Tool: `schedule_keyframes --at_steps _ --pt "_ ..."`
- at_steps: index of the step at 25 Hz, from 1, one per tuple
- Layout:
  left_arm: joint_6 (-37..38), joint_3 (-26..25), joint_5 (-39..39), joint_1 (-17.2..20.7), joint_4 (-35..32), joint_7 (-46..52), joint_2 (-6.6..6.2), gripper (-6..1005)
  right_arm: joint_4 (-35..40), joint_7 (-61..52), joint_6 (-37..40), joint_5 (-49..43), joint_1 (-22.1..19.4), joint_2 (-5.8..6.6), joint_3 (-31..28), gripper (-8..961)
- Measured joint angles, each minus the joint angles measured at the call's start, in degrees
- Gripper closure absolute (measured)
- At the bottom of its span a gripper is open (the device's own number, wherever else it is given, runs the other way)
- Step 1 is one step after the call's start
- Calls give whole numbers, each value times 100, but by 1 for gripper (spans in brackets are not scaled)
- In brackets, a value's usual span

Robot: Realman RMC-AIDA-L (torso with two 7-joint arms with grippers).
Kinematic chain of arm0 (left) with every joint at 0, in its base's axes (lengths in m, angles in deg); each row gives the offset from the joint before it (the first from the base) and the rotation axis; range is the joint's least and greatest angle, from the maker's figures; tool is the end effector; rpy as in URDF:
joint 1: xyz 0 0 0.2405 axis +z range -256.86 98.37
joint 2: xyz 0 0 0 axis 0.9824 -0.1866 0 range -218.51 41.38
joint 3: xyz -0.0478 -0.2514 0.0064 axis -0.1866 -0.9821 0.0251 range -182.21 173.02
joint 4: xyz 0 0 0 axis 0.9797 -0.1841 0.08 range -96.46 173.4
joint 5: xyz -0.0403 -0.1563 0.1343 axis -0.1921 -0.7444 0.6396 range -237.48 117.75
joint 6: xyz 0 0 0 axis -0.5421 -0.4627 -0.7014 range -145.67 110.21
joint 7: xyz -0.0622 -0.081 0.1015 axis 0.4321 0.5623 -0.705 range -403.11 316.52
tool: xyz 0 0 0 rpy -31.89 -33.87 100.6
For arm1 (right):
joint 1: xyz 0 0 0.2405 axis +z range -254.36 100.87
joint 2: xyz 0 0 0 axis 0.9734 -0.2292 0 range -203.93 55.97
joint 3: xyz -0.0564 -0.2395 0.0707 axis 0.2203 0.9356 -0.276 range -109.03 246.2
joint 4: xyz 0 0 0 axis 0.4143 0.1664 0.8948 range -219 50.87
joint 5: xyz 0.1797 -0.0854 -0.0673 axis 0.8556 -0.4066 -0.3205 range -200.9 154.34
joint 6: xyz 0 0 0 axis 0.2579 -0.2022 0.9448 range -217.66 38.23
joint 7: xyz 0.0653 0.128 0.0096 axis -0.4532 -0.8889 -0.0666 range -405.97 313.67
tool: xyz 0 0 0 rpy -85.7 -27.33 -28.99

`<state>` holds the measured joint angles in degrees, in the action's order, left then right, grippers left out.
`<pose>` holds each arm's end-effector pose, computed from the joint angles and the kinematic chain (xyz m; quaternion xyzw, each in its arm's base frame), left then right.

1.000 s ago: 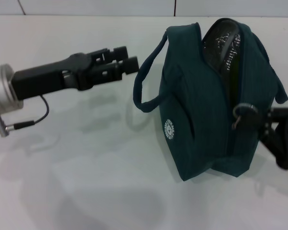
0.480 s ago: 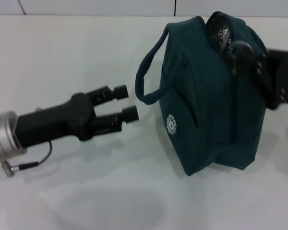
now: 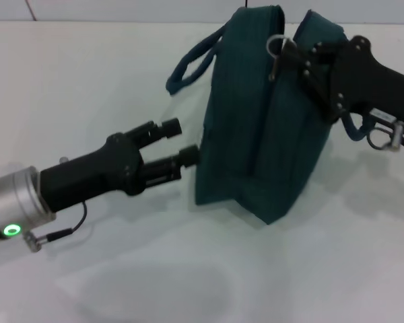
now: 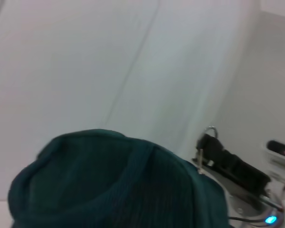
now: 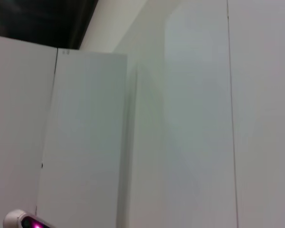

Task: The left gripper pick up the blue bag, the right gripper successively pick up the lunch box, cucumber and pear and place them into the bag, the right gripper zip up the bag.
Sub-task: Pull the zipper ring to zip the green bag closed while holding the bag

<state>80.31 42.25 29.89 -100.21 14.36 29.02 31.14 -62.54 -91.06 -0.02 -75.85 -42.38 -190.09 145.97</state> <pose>-0.2693 0.2687 -0.0160 -0.8504 -0.2724 -0.4370 0.1078 0.1818 0.3423 -0.0134 -0.8627 -0.0034 0.4679 0.1919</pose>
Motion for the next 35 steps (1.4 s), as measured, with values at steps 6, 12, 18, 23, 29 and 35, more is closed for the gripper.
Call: schedule_keyframes --at_steps 6,12,18,23,29,35 --pt "-306 24 -402 -120 143 -246 10 219 40 8 -58 6 67 -7 4 940" --pt "-333 161 -332 -415 227 -296 9 234 46 6 -66 15 71 -8 -17 939" --pt "-529 341 -365 -662 349 -265 20 249 50 2 -67 26 74 -8 -20 939" --pt "-750 351 -369 -827 519 -243 26 261 53 0 -47 88 77 -7 9 939" --pt "-776 344 -422 -817 527 -361 31 275 53 6 -34 95 79 -8 13 939" --pt "-762 352 -424 -843 526 -444 27 536 54 15 -46 99 79 -7 13 938"
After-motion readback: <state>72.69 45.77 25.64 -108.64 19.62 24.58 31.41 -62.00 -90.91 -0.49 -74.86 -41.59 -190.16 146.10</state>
